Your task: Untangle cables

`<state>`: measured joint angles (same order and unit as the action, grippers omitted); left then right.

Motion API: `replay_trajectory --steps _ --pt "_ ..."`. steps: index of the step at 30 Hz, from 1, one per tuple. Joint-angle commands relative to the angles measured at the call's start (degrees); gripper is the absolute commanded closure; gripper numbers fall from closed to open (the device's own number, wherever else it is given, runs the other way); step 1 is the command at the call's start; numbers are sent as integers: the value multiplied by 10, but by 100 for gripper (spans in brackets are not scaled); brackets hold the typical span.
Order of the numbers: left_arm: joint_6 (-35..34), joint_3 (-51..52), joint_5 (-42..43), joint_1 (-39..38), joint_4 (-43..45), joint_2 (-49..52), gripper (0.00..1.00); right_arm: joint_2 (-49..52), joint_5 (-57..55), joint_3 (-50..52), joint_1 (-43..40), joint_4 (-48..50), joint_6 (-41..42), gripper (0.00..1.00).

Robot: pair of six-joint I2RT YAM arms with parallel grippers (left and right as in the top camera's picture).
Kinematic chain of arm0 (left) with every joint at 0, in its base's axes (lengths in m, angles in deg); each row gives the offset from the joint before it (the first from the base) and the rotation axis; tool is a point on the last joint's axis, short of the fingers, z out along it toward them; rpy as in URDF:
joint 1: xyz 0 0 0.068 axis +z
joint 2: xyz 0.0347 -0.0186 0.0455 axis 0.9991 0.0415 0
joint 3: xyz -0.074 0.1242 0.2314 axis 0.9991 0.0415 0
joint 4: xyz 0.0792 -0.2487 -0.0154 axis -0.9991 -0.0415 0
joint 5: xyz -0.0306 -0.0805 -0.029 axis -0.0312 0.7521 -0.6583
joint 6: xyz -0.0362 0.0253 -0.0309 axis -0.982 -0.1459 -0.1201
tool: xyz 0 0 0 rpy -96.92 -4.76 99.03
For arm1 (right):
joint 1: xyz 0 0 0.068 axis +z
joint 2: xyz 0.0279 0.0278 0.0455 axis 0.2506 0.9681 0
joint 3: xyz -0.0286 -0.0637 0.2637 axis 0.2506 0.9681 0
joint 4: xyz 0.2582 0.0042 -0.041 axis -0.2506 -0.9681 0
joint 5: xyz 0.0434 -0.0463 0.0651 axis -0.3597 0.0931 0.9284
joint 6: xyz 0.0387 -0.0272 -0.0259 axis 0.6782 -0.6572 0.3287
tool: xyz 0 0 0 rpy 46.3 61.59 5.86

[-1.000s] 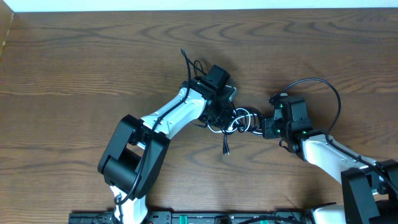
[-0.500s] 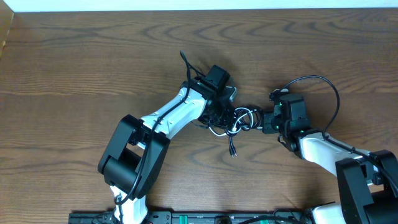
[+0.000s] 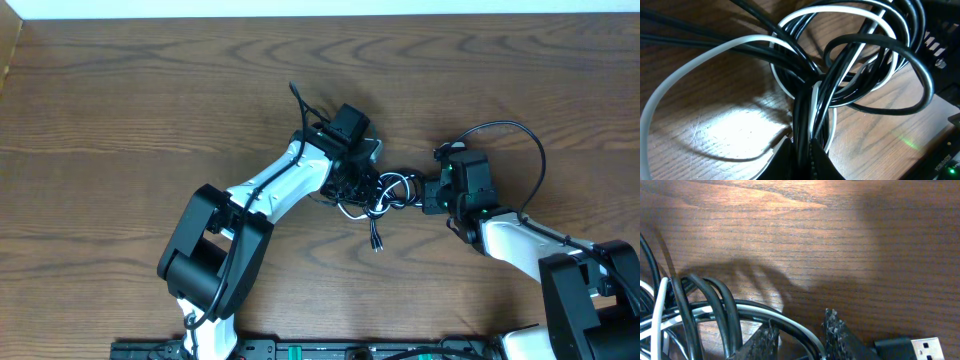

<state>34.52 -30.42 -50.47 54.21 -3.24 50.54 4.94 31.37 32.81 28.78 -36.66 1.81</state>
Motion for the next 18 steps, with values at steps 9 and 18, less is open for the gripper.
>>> replay_trajectory --steps 9,18 --pt "1 -1 20 1 33 -12 78 31 -15 22 0 -24 7 71" --pt "1 3 -21 1 58 -12 61 31 -15 22 0 -25 7 69"
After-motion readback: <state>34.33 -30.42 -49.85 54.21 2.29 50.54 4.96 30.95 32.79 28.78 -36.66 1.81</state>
